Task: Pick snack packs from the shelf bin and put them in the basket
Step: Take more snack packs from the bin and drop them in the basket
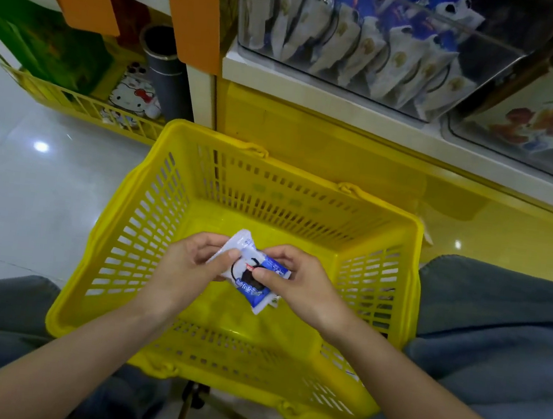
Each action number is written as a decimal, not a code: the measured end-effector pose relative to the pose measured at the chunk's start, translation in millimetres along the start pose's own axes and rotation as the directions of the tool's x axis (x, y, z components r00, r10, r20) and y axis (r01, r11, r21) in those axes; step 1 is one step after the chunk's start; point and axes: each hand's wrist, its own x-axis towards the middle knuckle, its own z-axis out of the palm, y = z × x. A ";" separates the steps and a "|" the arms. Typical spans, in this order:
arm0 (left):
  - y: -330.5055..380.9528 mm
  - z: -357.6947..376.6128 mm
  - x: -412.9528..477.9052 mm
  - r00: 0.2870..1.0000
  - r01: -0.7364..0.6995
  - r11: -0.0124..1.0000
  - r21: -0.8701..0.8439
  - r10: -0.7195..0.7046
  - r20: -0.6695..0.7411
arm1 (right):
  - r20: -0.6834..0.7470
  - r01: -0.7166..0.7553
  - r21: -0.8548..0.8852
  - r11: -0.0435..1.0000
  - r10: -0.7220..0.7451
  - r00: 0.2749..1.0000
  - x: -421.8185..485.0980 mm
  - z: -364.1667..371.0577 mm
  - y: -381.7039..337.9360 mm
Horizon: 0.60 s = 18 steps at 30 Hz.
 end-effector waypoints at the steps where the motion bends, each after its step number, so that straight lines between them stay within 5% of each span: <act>1: 1.0 -0.6 0.0 1.000 0.019 0.999 -0.035 -0.019 -0.003 | -0.012 -0.012 0.043 0.999 0.013 1.000 -0.8 -0.1 0.5; 5: 5.5 -2.9 7.3 1.000 -0.023 1.000 0.013 0.023 0.005 | 0.019 -0.011 -0.030 0.999 0.011 1.000 -4.2 2.3 3.0; 10: 8.0 0.0 11.5 0.972 -0.234 0.885 0.403 0.212 0.100 | -0.098 0.161 -0.146 0.976 -0.176 0.980 -7.8 11.4 5.7; 15: 10.7 2.1 11.2 0.942 -0.334 0.828 0.451 0.277 0.188 | -0.174 0.218 -0.144 0.965 -0.242 0.955 -5.2 9.0 0.5; 18: 9.3 3.1 13.6 0.947 -0.313 0.843 0.436 0.245 0.207 | -0.160 0.297 -0.302 0.906 -0.356 0.921 -6.7 6.3 -1.7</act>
